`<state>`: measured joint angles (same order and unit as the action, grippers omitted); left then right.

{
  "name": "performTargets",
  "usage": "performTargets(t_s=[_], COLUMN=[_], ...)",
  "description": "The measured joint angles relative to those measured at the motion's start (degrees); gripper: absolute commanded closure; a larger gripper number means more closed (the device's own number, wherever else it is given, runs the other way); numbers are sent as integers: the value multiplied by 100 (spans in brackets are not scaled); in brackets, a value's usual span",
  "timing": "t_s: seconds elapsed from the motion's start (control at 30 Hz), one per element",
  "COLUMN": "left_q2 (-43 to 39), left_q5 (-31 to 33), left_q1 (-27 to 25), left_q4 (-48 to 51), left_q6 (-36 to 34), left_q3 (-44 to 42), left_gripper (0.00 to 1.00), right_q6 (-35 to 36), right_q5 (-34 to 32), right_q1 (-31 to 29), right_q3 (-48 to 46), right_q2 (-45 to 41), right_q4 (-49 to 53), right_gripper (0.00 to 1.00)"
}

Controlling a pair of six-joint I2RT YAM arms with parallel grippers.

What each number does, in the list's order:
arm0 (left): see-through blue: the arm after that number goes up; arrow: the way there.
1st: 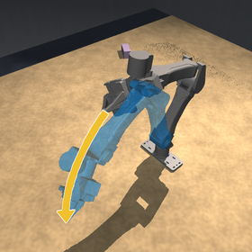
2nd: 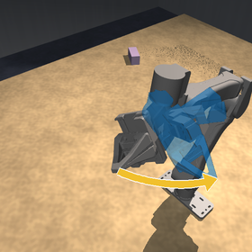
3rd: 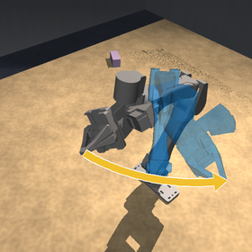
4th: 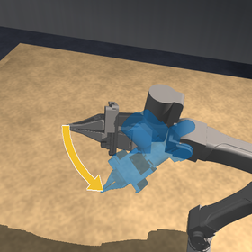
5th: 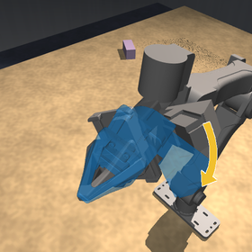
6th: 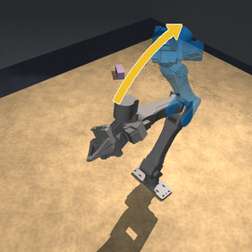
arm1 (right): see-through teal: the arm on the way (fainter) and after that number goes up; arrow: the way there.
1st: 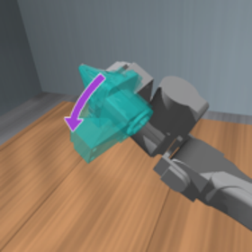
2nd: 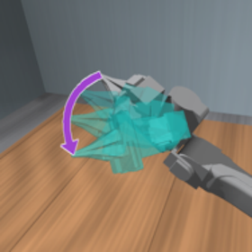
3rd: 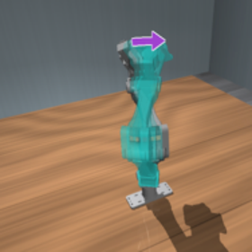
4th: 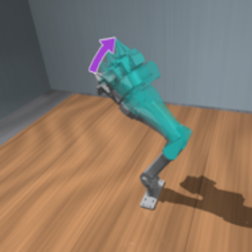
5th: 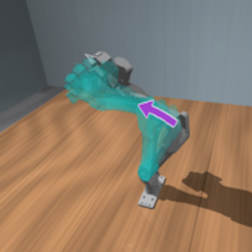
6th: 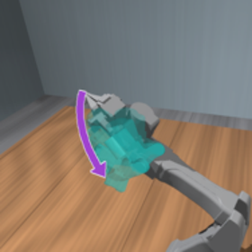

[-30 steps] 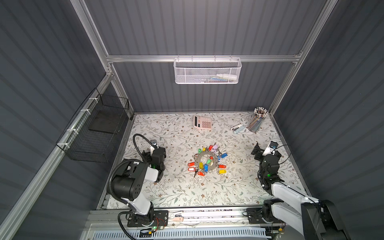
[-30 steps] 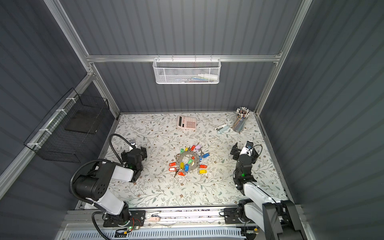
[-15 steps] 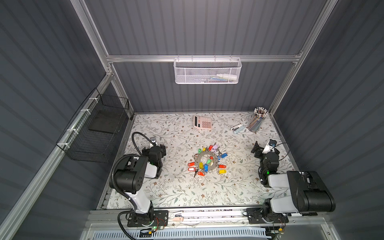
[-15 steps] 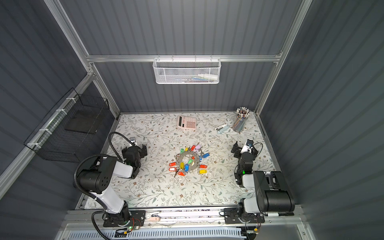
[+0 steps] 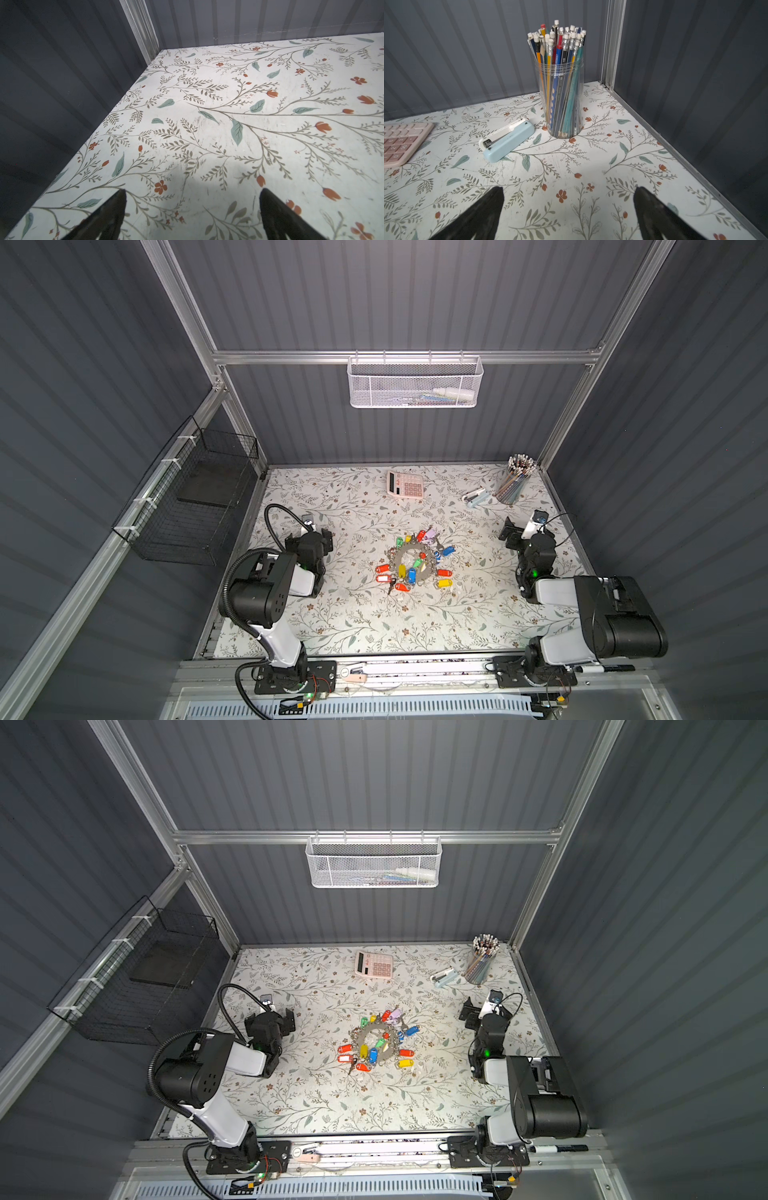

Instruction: Put the keys on the keyring

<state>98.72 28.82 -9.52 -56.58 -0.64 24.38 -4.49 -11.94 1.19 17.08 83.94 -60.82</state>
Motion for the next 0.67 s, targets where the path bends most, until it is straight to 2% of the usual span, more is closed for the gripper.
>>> performTargets(t_s=[0.67], left_q2=[0], left_q5=[2], left_q1=[0], left_q4=[0], left_q6=[0], left_q3=[0], left_gripper=[0], right_q6=[-20], right_q5=[46], right_q1=[57], right_q3=[9], right_q2=[0], right_q4=[249], right_gripper=[1])
